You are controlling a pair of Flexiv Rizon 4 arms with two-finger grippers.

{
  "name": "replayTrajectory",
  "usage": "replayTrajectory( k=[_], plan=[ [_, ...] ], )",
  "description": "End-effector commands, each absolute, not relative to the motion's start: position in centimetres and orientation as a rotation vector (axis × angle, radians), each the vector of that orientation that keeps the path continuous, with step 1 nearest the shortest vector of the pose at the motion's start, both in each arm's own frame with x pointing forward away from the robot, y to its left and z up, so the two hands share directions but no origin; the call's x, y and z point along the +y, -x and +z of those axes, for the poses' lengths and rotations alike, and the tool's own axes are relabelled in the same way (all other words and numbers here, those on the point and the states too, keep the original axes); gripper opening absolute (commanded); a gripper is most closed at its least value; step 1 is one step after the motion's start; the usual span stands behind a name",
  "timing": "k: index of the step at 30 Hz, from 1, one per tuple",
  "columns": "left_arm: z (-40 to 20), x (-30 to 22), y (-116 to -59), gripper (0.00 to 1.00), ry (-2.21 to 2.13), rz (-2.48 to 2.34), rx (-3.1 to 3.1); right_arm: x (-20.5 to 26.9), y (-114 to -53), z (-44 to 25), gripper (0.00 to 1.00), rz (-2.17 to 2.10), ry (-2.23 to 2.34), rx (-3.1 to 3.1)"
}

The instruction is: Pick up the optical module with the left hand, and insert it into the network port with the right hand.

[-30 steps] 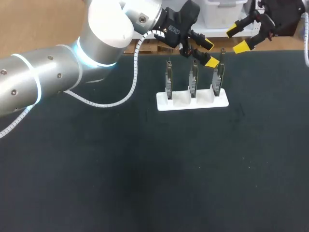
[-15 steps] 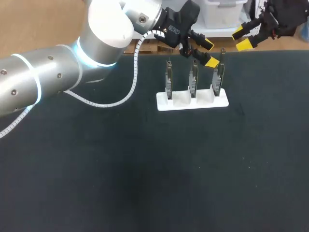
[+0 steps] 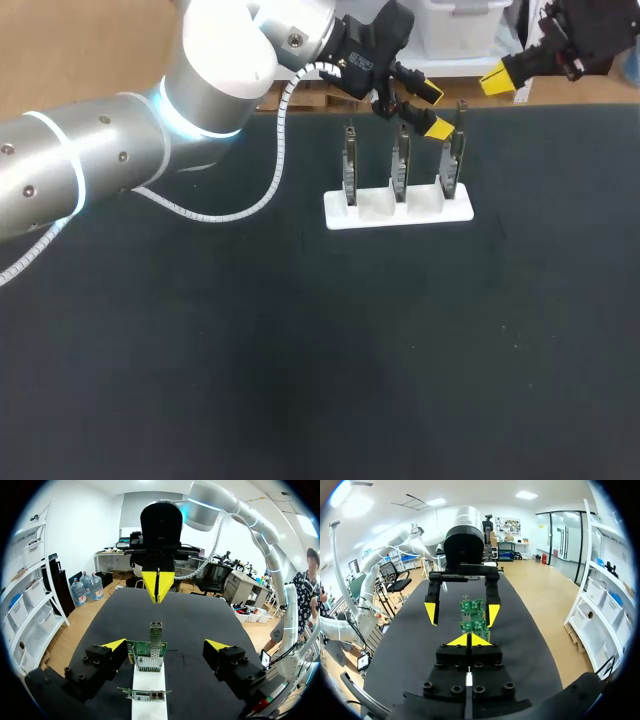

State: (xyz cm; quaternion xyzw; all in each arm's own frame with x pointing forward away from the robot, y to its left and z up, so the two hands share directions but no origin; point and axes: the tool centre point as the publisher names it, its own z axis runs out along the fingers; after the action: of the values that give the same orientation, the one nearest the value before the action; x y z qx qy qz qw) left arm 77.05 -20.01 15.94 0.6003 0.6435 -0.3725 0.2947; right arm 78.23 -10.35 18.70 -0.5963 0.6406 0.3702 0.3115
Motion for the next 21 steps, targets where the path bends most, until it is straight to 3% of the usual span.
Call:
replayTrajectory(
  k=[1,21],
  plan=[
    [16.0,-20.1,-77.3,1.0,-1.604,-0.993,1.715,-9.6,-77.8,18.7,0.0,0.972,1.575,1.686],
    [16.0,-20.1,-77.3,1.0,-1.604,-0.993,1.715,-7.0,-78.3,18.3,0.0,1.0,1.621,1.652]
  ],
)
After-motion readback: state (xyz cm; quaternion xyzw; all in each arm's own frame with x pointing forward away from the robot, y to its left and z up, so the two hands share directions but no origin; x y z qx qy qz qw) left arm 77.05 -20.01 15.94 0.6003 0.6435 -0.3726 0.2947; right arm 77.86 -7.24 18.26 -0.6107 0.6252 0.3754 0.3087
